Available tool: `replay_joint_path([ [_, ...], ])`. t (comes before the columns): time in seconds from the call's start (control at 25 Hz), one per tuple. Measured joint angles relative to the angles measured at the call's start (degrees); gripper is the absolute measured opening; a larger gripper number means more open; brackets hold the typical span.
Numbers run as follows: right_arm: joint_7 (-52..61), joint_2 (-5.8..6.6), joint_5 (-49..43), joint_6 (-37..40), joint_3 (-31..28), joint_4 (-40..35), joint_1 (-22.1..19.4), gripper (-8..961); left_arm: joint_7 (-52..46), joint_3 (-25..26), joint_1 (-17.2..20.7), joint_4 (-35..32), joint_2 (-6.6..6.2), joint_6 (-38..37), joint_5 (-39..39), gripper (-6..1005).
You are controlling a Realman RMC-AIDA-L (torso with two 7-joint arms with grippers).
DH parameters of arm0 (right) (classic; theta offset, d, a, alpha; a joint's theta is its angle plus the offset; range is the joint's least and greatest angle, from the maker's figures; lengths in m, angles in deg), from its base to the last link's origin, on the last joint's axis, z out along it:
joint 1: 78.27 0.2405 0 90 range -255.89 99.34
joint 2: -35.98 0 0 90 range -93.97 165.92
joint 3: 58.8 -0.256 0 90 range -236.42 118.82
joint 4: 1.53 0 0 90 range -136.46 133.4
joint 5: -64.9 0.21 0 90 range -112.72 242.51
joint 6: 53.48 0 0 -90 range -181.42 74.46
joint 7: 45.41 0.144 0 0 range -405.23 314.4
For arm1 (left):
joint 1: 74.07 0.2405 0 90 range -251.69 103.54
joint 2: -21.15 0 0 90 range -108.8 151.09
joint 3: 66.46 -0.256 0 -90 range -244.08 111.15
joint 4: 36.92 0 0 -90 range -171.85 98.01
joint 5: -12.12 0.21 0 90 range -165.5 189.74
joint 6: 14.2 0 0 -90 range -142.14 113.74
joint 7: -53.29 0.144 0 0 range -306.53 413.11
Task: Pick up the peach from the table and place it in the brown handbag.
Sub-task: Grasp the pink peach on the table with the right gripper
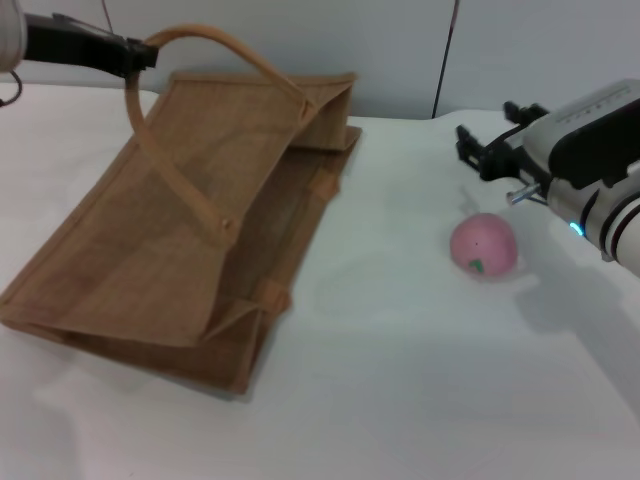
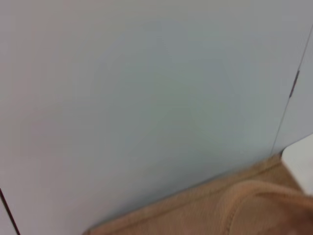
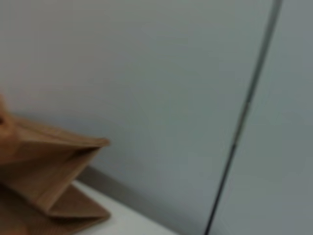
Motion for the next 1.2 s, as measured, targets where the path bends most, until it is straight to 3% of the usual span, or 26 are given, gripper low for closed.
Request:
replay_joint_path([
  [0.28,-7.82,4.42,0.01,-15.21,-5.29,-19.11,-6.35,676,-2.27,-1.95,-0.19,-5.97,-0.12,3.36,0.25,123],
  [0.52,-13.72,4.24,0.01,-29.42,-13.35,-24.67,-7.43,677,-4.16,-4.58,-1.14,-9.75,-0.09,4.32,1.82,123],
  [0.84,-16.24,4.55,0.0,-47.28,-17.92,-32.23,-7.59,682,-5.44,-4.58,-1.35,-15.62,-0.24,6.88,3.27,121],
  [1.2,-19.01,4.23,-1.15,-72.77,-32.12,-36.44,-4.59,706,-5.76,-4.56,-1.43,-17.87,-0.07,7.83,3.34,121],
])
